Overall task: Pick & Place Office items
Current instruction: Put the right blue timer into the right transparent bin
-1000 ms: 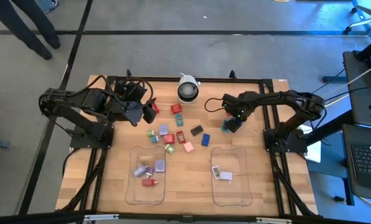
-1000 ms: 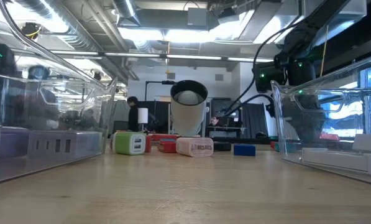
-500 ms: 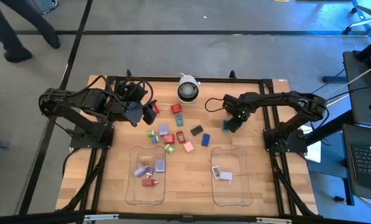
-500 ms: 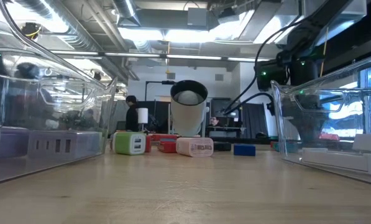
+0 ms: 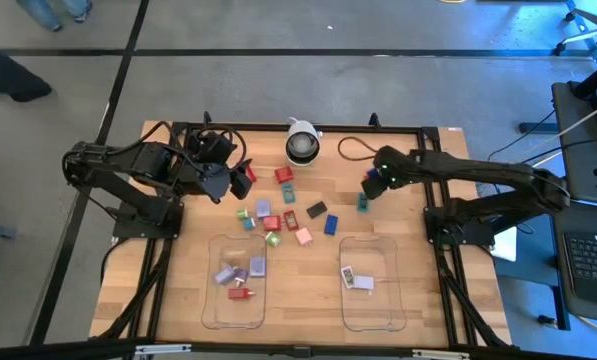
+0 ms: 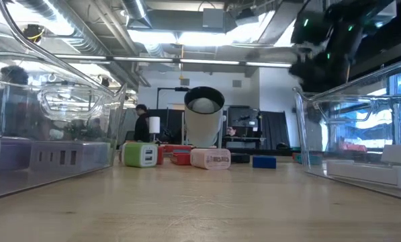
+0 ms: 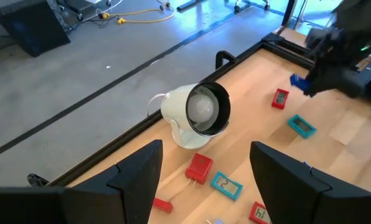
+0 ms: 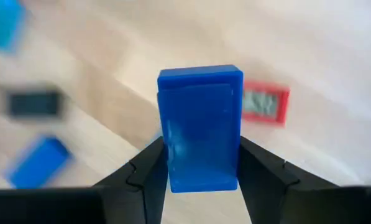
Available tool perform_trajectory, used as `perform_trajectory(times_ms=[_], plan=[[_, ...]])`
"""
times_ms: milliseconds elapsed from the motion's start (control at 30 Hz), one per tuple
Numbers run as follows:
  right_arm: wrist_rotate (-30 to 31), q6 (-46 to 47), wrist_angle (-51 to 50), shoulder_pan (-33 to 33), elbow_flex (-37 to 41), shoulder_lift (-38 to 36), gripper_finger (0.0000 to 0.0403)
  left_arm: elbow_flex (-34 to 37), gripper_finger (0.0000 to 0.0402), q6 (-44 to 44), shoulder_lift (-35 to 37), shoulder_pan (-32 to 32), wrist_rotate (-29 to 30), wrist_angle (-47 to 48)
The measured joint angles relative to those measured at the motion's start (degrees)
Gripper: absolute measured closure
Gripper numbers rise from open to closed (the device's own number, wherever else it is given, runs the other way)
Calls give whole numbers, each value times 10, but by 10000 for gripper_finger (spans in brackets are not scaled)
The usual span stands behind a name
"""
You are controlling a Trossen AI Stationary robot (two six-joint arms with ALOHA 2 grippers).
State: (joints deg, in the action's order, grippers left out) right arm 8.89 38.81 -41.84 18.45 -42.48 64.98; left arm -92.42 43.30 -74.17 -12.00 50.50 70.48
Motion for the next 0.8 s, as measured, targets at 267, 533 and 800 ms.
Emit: perform_trajectory(times_ms=[267, 533, 800], plan=[[102, 53, 191, -109, -1, -106, 236, 0, 162, -10, 0, 0, 9, 0], [132, -38, 458, -197, -2, -116, 236, 0, 162, -11, 0, 0, 15, 0], [72, -50, 546, -248, -2, -115, 236, 0, 162, -12, 0, 0, 14, 0]])
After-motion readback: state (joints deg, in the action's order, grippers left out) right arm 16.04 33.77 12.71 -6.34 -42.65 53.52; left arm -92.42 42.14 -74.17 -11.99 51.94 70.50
